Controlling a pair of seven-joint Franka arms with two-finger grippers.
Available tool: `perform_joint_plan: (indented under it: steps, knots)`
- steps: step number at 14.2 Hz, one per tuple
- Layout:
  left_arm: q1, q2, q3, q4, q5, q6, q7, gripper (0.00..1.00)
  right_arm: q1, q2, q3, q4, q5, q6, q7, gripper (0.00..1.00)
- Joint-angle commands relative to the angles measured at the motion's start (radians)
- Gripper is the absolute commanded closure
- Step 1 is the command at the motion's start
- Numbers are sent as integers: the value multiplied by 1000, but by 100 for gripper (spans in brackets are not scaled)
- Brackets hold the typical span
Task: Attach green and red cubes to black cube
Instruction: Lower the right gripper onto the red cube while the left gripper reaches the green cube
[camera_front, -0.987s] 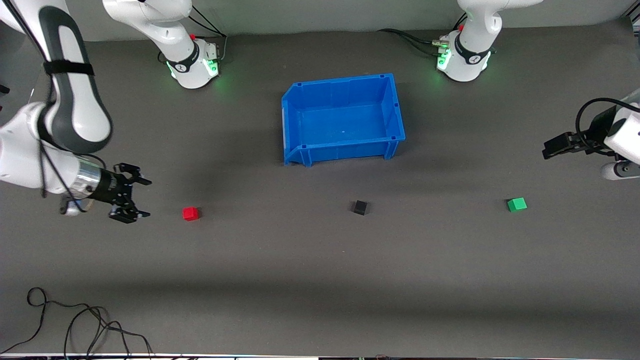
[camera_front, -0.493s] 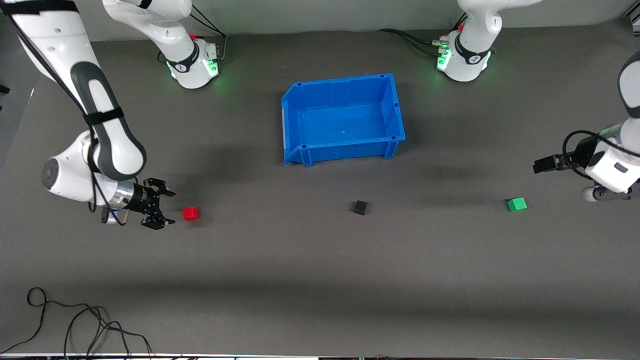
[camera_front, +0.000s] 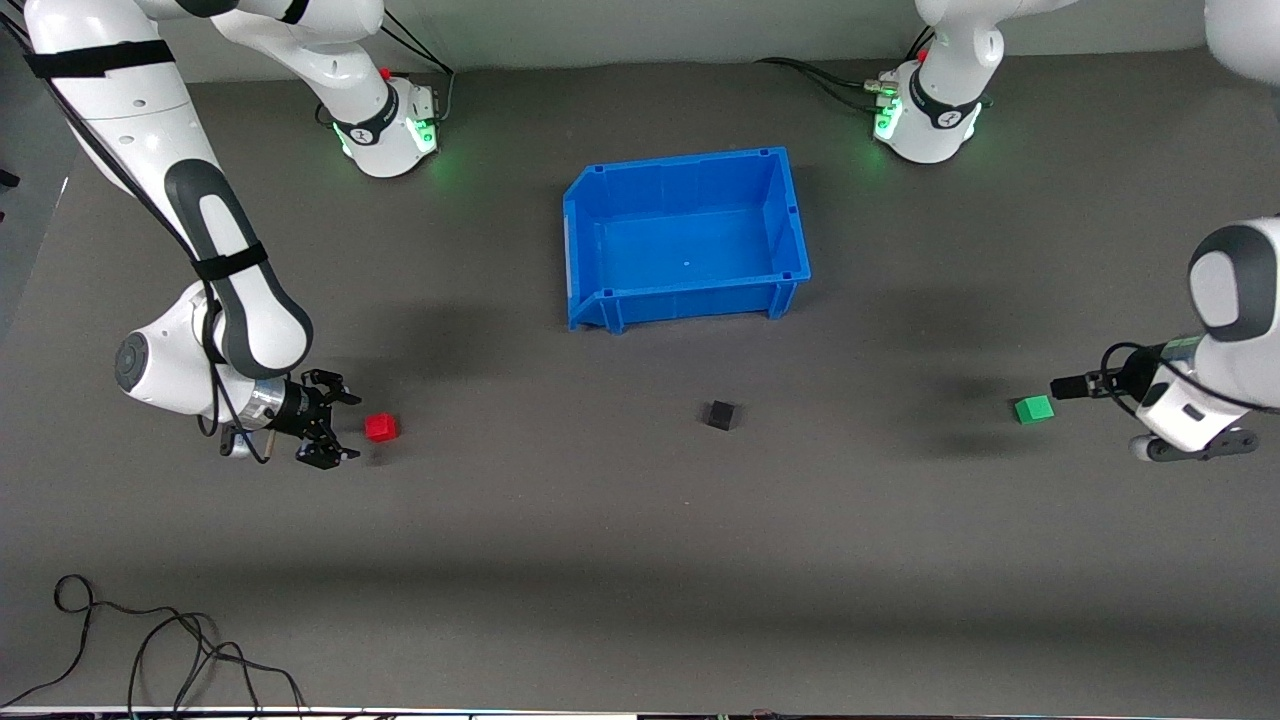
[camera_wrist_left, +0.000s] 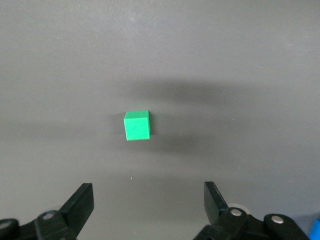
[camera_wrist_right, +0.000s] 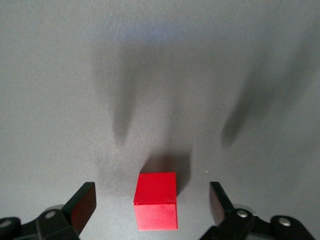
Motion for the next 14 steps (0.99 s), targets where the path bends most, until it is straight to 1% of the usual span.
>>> perform_joint_plan:
  steps: [1,2,3,6,7,9,10,11,12,13,14]
  knots:
    - [33,60,-5,-26,10,90,26,1,24,33,-2,27,40,16,-30,0]
    - [32,76,-5,-38,10,124,26,2,26,44,-2,42,43,14,-27,0]
    - [32,96,-3,-46,10,147,21,1,27,52,-2,47,66,16,-31,0]
    - [36,165,-3,-61,10,243,24,2,30,59,-2,52,70,16,-33,2]
    - [35,171,-3,-69,10,259,24,2,30,61,-2,52,70,16,-34,8]
    - [33,179,-3,-78,10,270,21,2,29,61,-2,52,72,14,-56,30]
    - [33,186,-3,-88,10,291,24,2,29,62,-2,52,72,14,-56,35]
    - [35,196,-3,-98,12,323,26,2,29,61,-2,52,72,14,-56,44]
    - [35,199,-3,-112,12,346,26,3,29,62,-2,52,72,14,-57,50]
    - [35,197,-3,-121,12,359,26,8,27,62,-2,52,72,14,-57,55]
    - [35,197,-3,-124,12,359,26,18,27,62,-2,52,72,14,-57,58]
